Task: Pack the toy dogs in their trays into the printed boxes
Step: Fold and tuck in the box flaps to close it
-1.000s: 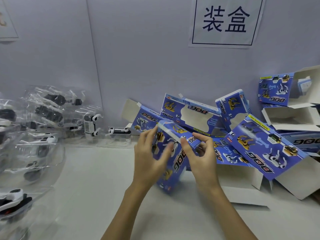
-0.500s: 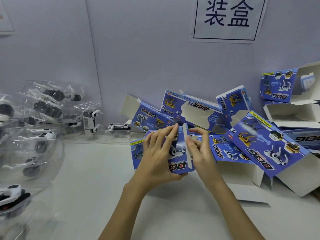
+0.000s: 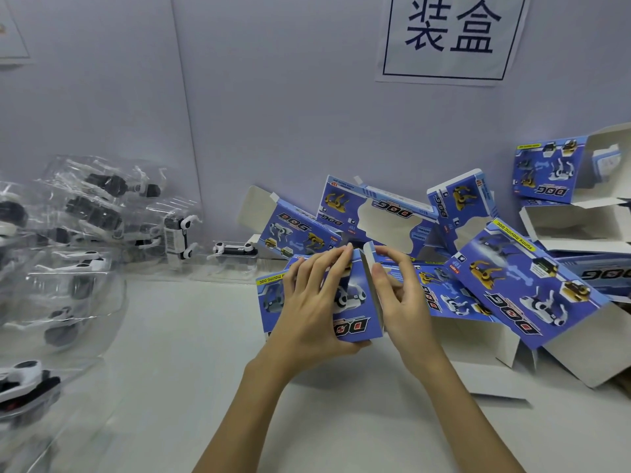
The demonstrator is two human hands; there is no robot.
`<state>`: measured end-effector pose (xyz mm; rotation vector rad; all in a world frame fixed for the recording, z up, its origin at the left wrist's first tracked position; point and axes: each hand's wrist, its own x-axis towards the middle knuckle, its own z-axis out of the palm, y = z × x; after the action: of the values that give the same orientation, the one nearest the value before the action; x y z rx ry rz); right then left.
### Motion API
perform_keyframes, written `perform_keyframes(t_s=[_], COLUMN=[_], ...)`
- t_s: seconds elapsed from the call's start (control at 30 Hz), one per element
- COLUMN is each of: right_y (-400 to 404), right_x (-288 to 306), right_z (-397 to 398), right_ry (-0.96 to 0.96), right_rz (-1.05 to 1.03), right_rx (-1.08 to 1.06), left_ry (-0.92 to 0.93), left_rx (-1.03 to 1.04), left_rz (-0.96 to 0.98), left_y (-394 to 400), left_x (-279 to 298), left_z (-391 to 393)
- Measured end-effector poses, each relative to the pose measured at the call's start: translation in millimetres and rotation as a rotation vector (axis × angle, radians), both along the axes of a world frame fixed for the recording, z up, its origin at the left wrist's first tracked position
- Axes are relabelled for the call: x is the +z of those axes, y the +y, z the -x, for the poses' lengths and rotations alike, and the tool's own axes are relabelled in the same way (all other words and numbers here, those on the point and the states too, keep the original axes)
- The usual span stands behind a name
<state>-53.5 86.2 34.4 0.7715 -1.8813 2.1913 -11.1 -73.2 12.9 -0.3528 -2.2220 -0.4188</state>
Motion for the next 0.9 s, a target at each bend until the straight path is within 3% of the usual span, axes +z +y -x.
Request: perform_keyframes(t_s=[0.9], right_y=[-2.2], right_x=[-5.0], right_z=[-0.6], right_ry=[0.076], right_rz=[-0.017], right_rx=[-0.030], left_ry=[0.055], left_rx=[0.041], left_rz=[-0.018], left_y=[9.6], left_x=[2.8], left_z=[-5.5])
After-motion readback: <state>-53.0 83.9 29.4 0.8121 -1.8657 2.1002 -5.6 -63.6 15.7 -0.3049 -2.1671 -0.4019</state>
